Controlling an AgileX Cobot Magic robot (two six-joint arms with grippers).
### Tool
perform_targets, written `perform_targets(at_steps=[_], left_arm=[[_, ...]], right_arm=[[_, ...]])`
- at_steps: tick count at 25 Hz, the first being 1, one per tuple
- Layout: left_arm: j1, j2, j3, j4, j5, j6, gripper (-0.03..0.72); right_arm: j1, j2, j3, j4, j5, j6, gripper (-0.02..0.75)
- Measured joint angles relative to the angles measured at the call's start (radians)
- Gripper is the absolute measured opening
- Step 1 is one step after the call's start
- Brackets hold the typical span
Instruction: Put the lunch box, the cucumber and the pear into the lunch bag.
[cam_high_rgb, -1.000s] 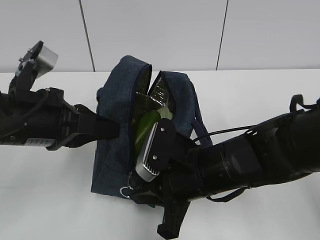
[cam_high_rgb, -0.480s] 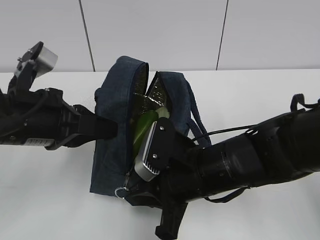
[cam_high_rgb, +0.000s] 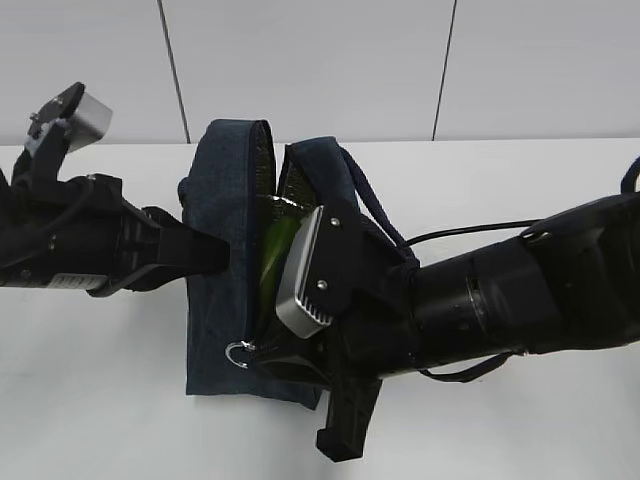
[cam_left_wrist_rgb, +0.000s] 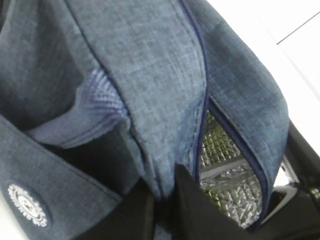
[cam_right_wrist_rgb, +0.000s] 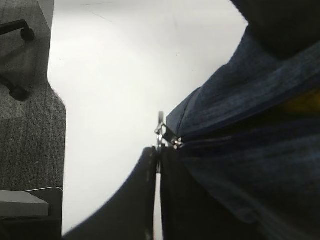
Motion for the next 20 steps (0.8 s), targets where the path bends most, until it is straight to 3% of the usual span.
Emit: perform_targets(at_steps=[20], left_arm=[[0.0,0.094,0.0,0.017,0.059,0.0,0.003]], right_arm=[[0.0,-0.113,0.004,-0.002,-0.017,-0.002,0.0]])
